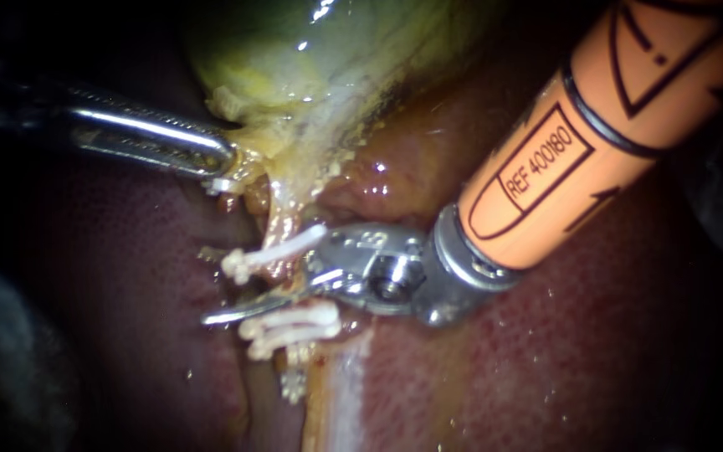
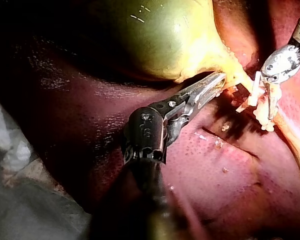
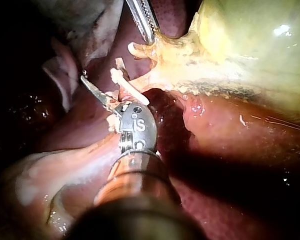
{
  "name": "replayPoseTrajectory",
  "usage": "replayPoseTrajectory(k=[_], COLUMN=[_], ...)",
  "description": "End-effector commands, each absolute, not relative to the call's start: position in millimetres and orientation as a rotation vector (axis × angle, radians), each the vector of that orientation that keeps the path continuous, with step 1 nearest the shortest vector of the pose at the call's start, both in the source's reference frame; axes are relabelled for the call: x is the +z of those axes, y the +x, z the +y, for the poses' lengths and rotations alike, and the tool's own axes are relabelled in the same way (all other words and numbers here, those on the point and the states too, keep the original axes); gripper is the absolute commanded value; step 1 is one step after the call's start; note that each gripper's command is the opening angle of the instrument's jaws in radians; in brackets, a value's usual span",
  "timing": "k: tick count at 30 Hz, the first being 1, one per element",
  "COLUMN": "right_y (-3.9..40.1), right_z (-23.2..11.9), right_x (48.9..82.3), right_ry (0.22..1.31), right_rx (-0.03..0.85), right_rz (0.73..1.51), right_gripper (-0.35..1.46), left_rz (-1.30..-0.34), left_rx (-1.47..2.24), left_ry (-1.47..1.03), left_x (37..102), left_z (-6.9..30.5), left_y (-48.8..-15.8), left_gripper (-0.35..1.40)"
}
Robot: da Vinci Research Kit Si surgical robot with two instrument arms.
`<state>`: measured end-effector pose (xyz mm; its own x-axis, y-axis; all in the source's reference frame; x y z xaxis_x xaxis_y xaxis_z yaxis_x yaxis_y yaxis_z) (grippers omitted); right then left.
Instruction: Go to the cutting position right tube
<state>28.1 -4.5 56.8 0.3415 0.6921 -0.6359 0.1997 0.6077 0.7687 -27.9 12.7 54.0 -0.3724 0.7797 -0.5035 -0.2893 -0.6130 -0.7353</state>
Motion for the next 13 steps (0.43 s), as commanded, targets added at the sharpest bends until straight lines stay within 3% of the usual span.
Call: replayPoseTrajectory(k=[1, 13], right_y=[28.1, 28.2], right_z=[-4.6, -4.6], right_x=[56.4, 55.7], right_ry=[0.905, 0.909], right_rx=[0.383, 0.385], right_rz=[1.213, 1.219], right_gripper=[1.33, 1.33], left_rz=[-0.719, -0.719], left_rx=[2.03, 2.03], left_ry=[-1.154, -1.154], left_x=[54.0, 54.0], left_z=[12.7, 12.7], left_y=[-27.9, -27.9], left_gripper=[-0.35, -0.35])
